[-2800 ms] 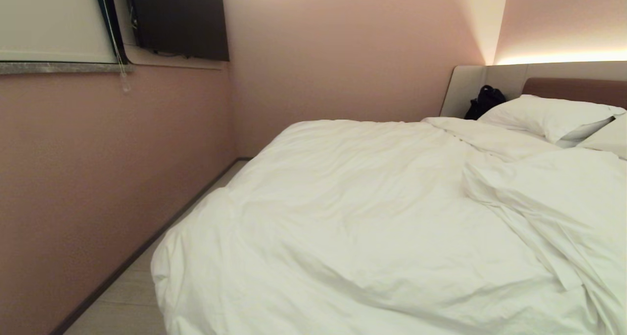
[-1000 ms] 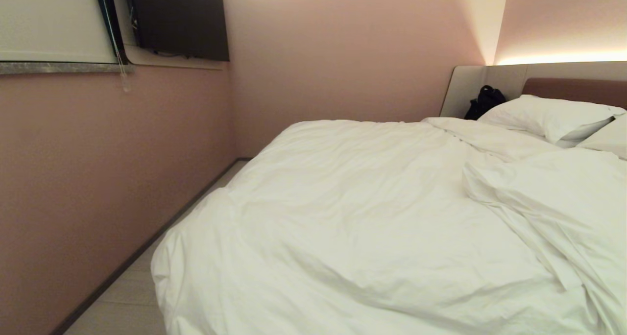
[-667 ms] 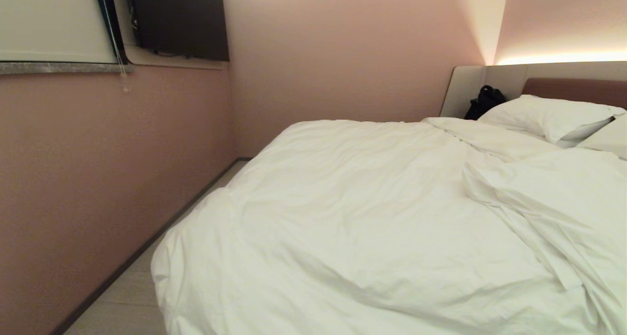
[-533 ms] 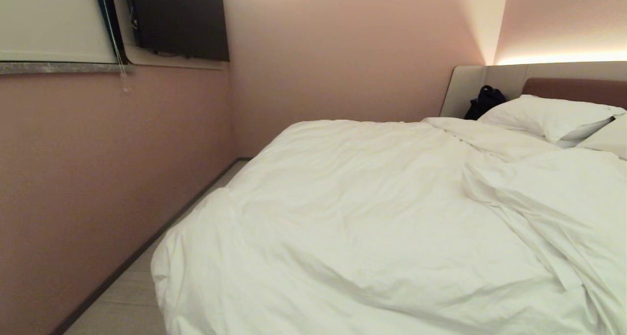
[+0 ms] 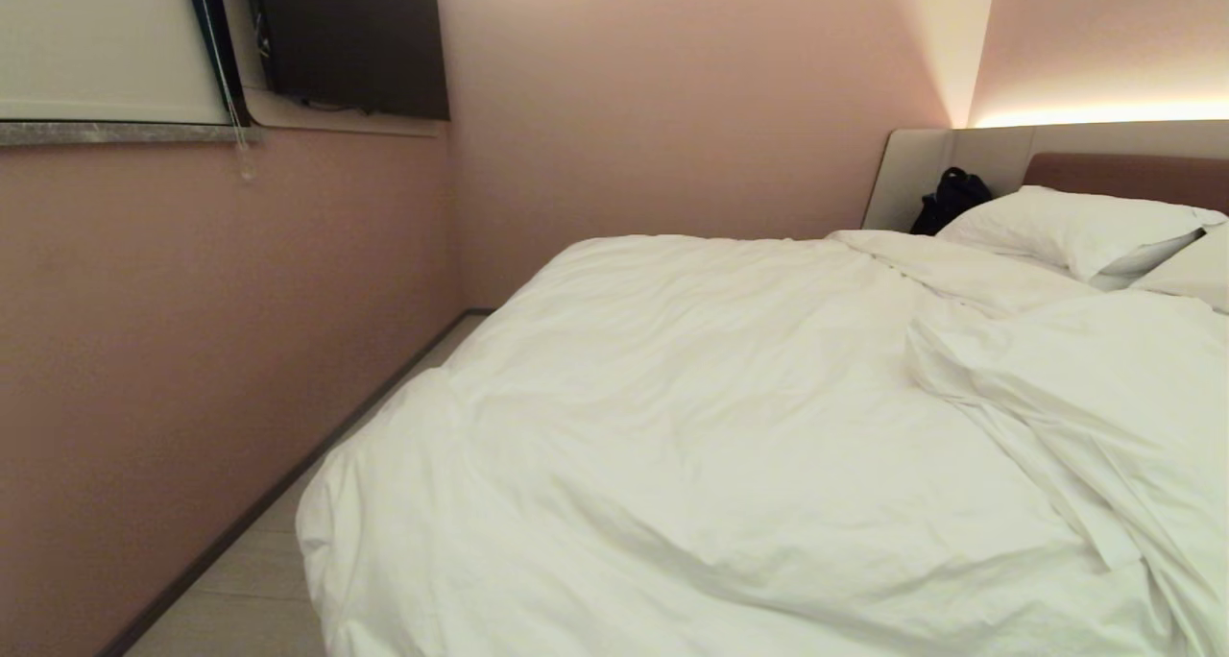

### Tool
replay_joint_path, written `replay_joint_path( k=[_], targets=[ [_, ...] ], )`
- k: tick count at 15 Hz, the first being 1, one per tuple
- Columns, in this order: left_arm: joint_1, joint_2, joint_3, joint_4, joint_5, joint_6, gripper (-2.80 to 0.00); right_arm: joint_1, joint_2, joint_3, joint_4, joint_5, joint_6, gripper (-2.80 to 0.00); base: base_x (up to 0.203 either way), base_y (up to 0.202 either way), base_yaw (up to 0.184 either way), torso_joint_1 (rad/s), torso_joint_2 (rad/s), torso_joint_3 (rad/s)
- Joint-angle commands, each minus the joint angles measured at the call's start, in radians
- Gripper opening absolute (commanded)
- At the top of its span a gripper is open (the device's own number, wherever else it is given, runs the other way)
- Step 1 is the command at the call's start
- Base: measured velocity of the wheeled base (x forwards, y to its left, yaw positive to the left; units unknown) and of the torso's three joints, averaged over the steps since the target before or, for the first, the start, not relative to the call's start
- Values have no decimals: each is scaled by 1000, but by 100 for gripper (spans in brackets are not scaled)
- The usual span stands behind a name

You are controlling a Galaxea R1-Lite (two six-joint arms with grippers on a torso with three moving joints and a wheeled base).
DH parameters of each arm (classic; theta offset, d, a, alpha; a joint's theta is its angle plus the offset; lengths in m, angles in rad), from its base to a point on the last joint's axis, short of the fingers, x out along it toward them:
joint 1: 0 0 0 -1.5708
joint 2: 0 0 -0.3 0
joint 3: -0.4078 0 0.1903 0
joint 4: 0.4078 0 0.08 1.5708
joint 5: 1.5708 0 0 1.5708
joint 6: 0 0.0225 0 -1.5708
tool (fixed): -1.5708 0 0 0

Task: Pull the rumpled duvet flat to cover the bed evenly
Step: Flatten the corners of the folded blanket

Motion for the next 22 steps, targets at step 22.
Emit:
replay_joint_path(
  k=[22],
  targets=[
    [0,0,0,0,-7,0,-280,0,0,0,-3,-3,25,-280,0,0,0,0,0,0]
  ],
)
